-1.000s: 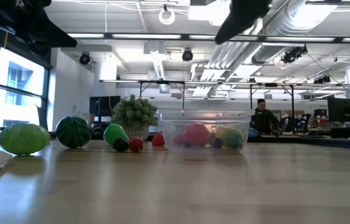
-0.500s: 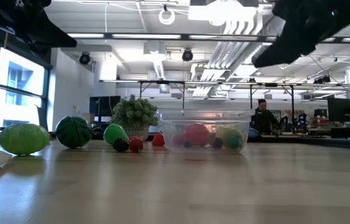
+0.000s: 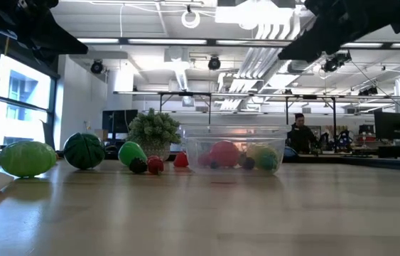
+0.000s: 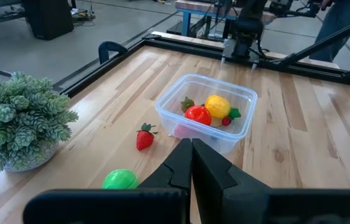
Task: Pick and placing Produce into tupperware
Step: Put the strawberry into the transparent bin
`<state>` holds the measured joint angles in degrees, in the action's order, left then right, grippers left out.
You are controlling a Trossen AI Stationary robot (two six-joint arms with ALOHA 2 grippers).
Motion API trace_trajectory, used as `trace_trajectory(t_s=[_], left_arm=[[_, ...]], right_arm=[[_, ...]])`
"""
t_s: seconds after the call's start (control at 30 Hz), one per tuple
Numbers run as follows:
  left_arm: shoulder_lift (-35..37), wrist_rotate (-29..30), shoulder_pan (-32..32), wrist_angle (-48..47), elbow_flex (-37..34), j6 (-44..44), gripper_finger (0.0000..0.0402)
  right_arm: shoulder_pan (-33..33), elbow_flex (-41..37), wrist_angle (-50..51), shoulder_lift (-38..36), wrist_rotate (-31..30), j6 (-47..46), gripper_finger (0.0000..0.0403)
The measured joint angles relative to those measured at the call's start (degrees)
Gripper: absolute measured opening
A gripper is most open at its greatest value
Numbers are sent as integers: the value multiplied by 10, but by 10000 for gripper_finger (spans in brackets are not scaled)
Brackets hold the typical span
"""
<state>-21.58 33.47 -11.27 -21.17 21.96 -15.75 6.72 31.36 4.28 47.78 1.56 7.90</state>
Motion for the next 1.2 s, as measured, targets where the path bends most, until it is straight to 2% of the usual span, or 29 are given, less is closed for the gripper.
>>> trace_trajectory(t_s=[0.1, 0.27, 0.47, 0.6, 0.8, 1.03, 1.2], left_arm=[[0, 0, 0, 0, 0, 0, 1], [0, 0, 0, 0, 0, 0, 1], [0, 0, 0, 0, 0, 0, 1], [0, 0, 0, 0, 0, 0, 1], [0, 0, 0, 0, 0, 0, 1], [0, 0, 0, 0, 0, 0, 1], [0, 0, 0, 0, 0, 0, 1]], right_arm=[[21, 17, 27, 2, 20, 2, 121], [44, 40, 101, 2, 20, -3, 121], [45, 78, 155, 2, 21, 1, 121], [45, 116, 241, -3, 21, -4, 118], [45, 176, 338, -27, 41, -29, 74], [45, 157, 344, -88, 59, -29, 16], [45, 154, 370, -103, 54, -28, 1]])
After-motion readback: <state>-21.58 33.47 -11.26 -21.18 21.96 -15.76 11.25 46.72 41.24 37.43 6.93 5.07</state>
